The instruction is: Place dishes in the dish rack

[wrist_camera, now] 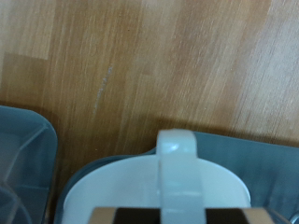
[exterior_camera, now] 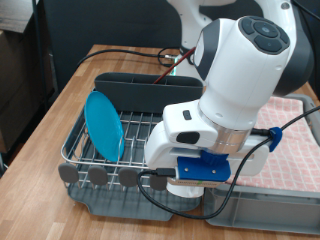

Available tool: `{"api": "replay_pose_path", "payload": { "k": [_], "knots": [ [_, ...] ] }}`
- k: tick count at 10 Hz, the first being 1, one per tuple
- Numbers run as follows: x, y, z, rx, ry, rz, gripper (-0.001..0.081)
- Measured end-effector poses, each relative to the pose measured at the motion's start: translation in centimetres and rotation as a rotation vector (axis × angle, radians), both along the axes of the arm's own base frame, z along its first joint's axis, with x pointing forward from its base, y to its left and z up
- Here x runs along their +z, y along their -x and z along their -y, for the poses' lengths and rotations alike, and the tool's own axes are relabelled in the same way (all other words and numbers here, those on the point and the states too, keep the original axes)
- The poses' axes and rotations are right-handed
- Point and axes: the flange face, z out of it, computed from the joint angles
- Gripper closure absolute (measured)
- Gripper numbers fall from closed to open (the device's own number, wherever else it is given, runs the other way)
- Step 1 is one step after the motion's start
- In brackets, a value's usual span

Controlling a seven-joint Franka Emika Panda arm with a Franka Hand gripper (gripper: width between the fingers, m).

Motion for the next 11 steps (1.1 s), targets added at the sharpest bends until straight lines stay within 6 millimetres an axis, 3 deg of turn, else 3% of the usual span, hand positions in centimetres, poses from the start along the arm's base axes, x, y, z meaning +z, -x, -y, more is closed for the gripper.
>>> {"api": "replay_pose_path", "payload": {
  "k": [5, 6, 7, 8, 9, 10, 11],
  "knots": [
    [-0.8, -0.8, 0.2, -0.045, -0.040, -0.077, 0.0734],
    [-0.9, -0.9, 0.3, -0.056, -0.053, -0.088, 0.0696],
    [-0.9, -0.9, 0.1, -0.058, -0.058, -0.096, 0.0557],
    [-1.0, -0.8, 0.0, -0.058, -0.059, -0.102, 0.0557],
    [-1.1, -0.8, 0.1, -0.059, -0.059, -0.106, 0.0374],
    [-1.3, -0.7, 0.1, -0.059, -0.058, -0.111, 0.0374],
    [-1.3, -0.7, 0.1, -0.059, -0.058, -0.113, 0.0210]
  ]
}}
